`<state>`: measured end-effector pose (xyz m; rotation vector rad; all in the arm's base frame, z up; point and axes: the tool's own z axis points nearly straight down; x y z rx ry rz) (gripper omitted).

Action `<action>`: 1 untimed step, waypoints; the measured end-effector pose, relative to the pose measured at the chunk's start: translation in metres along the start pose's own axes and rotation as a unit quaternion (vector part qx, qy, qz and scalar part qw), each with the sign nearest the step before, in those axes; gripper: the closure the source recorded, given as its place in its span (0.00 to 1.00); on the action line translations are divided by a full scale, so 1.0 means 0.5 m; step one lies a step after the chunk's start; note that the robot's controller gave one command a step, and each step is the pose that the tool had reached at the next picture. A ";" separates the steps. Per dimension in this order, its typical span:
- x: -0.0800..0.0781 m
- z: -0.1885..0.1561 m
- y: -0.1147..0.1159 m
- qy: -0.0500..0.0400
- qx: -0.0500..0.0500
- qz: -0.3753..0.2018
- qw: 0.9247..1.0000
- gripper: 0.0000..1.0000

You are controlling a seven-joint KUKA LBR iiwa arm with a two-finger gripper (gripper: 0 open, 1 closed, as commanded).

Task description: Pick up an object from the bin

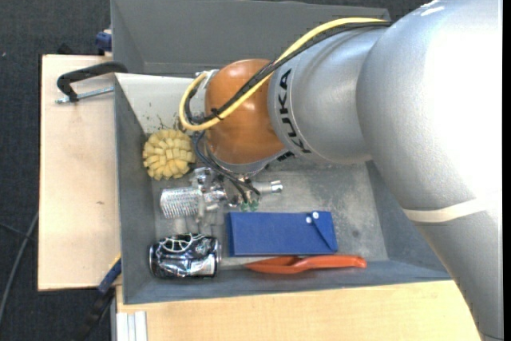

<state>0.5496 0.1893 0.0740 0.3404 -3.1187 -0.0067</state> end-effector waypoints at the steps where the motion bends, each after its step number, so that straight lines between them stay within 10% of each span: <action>1: 0.000 -0.020 0.000 -0.001 0.000 0.000 1.000 1.00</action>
Offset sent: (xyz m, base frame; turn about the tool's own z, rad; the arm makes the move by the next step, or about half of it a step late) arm 0.0002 0.0001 0.0655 0.0000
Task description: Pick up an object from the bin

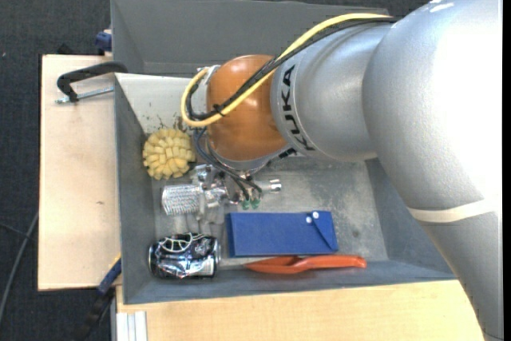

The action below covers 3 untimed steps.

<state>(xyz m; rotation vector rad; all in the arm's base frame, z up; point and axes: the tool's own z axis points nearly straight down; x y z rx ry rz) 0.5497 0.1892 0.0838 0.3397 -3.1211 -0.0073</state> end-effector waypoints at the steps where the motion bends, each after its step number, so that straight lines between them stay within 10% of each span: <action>1: 0.002 -0.022 0.000 0.002 0.000 0.000 1.000 1.00; 3: -0.001 -0.081 0.002 -0.001 0.000 0.000 1.000 1.00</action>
Offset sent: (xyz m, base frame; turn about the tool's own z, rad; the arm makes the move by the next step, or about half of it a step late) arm 0.0000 0.0000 0.0563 0.0000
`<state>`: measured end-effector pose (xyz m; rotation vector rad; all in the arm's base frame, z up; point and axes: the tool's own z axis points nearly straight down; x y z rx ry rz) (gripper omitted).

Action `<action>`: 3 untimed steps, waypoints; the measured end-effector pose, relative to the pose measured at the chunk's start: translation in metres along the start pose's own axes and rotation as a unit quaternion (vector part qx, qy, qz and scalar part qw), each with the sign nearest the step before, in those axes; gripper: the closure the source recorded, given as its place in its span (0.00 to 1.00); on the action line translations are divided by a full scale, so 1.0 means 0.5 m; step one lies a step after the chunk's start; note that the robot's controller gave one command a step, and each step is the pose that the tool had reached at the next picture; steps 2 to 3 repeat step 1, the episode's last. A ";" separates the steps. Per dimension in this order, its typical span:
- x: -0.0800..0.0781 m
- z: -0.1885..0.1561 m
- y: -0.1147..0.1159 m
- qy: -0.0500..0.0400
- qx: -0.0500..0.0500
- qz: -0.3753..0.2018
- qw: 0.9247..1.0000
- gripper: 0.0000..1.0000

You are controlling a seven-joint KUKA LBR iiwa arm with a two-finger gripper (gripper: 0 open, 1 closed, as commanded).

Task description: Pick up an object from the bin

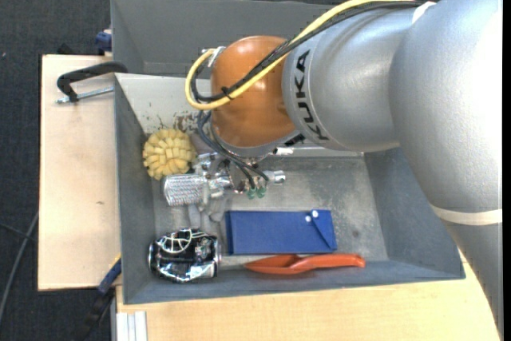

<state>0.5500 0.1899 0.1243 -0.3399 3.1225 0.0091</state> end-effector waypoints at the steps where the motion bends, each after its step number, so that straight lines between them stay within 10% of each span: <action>1: 0.002 -0.022 0.000 0.002 0.000 0.000 1.000 1.00; 3: 0.002 -0.022 0.000 0.002 0.000 0.000 1.000 1.00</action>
Offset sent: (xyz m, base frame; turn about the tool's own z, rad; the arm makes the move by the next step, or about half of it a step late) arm 0.0000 0.0000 0.0219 0.0000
